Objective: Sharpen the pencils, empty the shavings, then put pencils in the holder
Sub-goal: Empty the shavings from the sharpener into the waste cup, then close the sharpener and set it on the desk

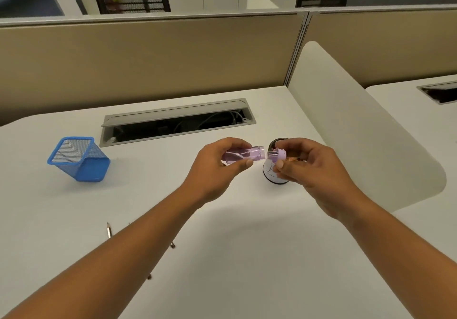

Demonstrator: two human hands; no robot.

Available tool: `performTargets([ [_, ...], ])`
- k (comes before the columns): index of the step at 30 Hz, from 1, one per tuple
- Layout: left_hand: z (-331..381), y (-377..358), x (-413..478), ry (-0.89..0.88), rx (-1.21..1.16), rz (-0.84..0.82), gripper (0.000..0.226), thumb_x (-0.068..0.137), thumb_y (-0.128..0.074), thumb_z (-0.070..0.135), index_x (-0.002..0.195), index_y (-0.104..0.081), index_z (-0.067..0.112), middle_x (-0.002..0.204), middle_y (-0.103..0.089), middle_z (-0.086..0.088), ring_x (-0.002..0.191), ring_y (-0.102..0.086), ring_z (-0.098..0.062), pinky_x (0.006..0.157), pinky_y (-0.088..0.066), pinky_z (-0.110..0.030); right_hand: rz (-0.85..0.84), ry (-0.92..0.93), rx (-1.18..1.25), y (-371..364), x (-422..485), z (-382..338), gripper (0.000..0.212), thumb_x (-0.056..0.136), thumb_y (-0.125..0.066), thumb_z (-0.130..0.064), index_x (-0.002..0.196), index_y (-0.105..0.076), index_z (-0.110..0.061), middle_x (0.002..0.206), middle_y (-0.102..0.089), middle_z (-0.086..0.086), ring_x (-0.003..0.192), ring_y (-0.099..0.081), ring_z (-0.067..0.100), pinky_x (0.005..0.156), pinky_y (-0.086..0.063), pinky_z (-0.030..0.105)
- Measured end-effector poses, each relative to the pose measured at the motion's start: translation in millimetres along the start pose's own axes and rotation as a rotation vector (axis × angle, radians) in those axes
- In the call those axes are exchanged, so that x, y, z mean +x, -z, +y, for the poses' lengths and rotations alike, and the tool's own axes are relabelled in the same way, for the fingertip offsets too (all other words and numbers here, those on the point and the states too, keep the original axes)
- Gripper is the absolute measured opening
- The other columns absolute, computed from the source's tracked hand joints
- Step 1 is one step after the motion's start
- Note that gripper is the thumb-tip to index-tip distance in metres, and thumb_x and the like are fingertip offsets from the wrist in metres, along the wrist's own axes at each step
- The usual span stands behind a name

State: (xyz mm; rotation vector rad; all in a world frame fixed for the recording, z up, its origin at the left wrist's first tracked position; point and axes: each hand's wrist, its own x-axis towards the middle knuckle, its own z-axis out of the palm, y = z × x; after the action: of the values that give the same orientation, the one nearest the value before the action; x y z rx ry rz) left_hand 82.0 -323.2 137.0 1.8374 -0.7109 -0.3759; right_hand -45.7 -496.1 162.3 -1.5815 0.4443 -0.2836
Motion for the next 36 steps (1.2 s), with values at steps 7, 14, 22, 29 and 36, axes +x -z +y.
performTargets([
  [7, 1, 46, -87, 0.017, -0.081, -0.01, 0.03, 0.085, -0.078, 0.016, 0.103, -0.07, 0.038, 0.101, -0.072, 0.025, 0.091, -0.068, -0.006, 0.075, -0.057, -0.021, -0.128, 0.038, -0.058, -52, -57, -7, 0.032, 0.081, -0.078, -0.004, 0.102, -0.074, -0.028, 0.103, -0.076, 0.0, 0.08, -0.071, 0.031, 0.079, -0.06, 0.037],
  [14, -15, 89, -177, 0.065, -0.057, 0.056, 0.031, 0.083, -0.08, 0.014, 0.102, -0.072, 0.036, 0.099, -0.073, 0.018, 0.089, -0.069, -0.011, 0.076, -0.058, -0.024, -0.259, 0.027, -0.189, -119, -108, 3, 0.035, 0.081, -0.079, -0.008, 0.102, -0.073, -0.035, 0.097, -0.077, -0.005, 0.075, -0.071, 0.019, 0.063, -0.058, 0.027],
  [22, -35, 126, -249, 0.166, -0.114, 0.116, 0.029, 0.081, -0.082, 0.016, 0.101, -0.074, 0.036, 0.097, -0.076, 0.016, 0.092, -0.071, -0.009, 0.081, -0.056, -0.018, -0.344, -0.01, -0.205, -183, -145, 11, 0.03, 0.079, -0.081, -0.011, 0.1, -0.075, -0.032, 0.096, -0.077, -0.006, 0.077, -0.071, 0.017, 0.063, -0.055, 0.021],
  [29, -39, 159, -280, 0.268, -0.247, 0.113, 0.024, 0.078, -0.082, 0.024, 0.098, -0.078, 0.038, 0.091, -0.079, 0.008, 0.08, -0.073, -0.007, 0.076, -0.059, -0.022, -0.397, 0.008, -0.183, -221, -159, 5, 0.03, 0.072, -0.084, -0.013, 0.096, -0.077, -0.03, 0.088, -0.079, -0.002, 0.078, -0.073, 0.018, 0.069, -0.055, 0.019],
  [36, -41, 172, -293, 0.275, -0.363, 0.122, 0.026, 0.078, -0.08, 0.023, 0.104, -0.079, 0.025, 0.093, -0.08, 0.002, 0.08, -0.073, -0.01, 0.074, -0.057, -0.024, -0.406, 0.067, -0.185, -237, -165, -5, 0.028, 0.067, -0.083, -0.022, 0.095, -0.08, -0.025, 0.09, -0.08, -0.004, 0.079, -0.075, 0.015, 0.071, -0.056, 0.016],
])
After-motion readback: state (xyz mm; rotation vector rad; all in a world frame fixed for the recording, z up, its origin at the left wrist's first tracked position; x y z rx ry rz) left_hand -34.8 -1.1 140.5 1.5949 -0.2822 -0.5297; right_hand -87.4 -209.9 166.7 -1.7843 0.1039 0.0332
